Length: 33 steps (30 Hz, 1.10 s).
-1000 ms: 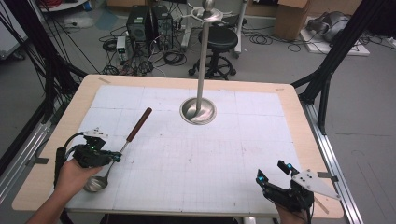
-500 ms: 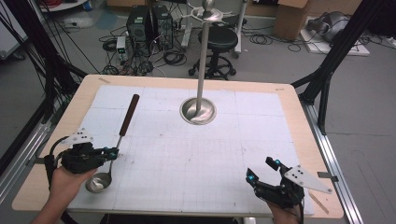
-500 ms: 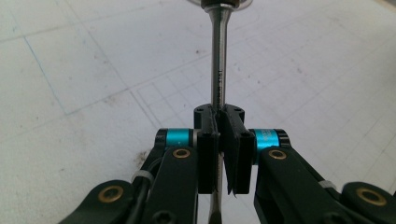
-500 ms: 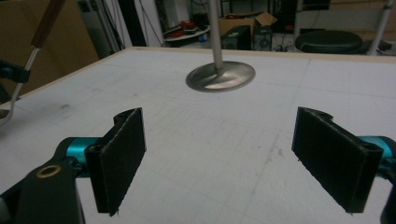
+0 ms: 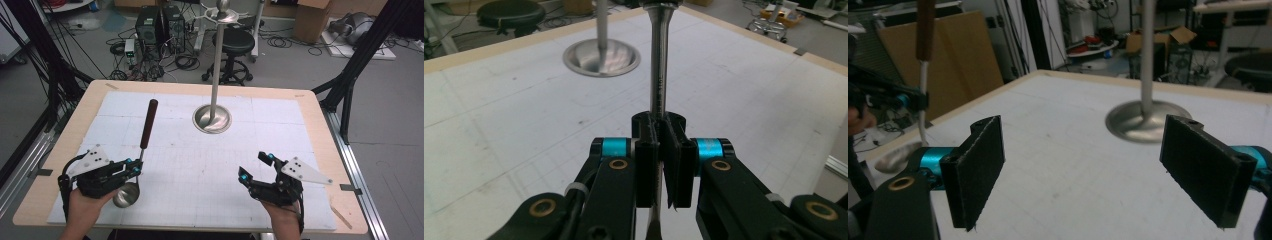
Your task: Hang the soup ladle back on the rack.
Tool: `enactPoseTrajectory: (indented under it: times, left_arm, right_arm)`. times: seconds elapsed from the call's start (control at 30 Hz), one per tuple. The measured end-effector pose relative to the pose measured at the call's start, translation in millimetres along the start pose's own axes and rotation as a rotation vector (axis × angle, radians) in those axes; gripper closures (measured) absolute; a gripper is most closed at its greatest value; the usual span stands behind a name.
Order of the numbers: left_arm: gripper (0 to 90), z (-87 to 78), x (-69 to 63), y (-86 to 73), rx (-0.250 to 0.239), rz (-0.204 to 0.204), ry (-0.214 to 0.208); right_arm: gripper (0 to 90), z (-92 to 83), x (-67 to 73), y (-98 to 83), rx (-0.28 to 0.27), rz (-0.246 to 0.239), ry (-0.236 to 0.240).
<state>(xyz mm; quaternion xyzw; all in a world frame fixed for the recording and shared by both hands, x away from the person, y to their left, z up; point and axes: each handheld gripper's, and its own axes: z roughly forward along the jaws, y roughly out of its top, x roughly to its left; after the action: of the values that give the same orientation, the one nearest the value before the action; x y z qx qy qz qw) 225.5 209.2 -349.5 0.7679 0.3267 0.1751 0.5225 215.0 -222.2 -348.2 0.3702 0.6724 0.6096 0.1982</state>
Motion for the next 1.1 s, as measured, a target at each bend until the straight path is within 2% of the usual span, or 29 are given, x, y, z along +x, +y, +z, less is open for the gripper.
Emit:
enactPoseTrajectory:
  times: [0.03, 0.13, 0.2, 0.23, 0.3, 0.43, 0.63, 0.9, 1.1]
  left_arm:
    - [84.2, 3.0, -3.6, 1.2, -0.001, 0.005, -0.006]
    - [84.1, 9.9, -10.2, 3.3, 0.003, 0.024, -0.017]
    - [84.1, 13.7, -13.2, 4.1, 0.004, 0.027, -0.026]
    - [84.1, 15.8, -14.7, 4.4, 0.004, 0.030, -0.030]
    - [84.1, 19.7, -17.5, 5.3, 0.002, 0.033, -0.041]
    - [84.1, 26.1, -22.2, 8.1, -0.003, 0.053, -0.064]
    - [84.1, 30.3, -27.9, 12.2, -0.009, 0.081, -0.090]
    - [84.1, 35.5, -33.9, 17.4, -0.003, 0.108, -0.113]
    - [84.1, 38.4, -38.8, 17.3, 0.005, 0.123, -0.128]
  right_arm:
    - [16.8, 8.2, 6.2, 13.6, -0.014, -0.018, 0.024]
    - [16.8, 14.8, 11.2, 23.8, -0.026, -0.025, 0.049]
    - [18.0, 27.3, 21.7, 39.5, -0.034, -0.047, 0.095]
    - [18.0, 27.3, 21.7, 39.5, -0.034, -0.047, 0.095]
    - [20.4, 38.1, 30.1, 49.4, -0.034, -0.072, 0.135]
    - [24.2, 56.6, 43.5, 63.9, -0.031, -0.086, 0.209]
    - [32.3, 78.4, 63.0, 82.9, -0.029, -0.120, 0.285]
    - [41.4, 94.9, 78.5, 99.0, -0.029, -0.125, 0.350]
    - [50.5, 101.3, 81.6, 102.1, -0.032, -0.092, 0.380]
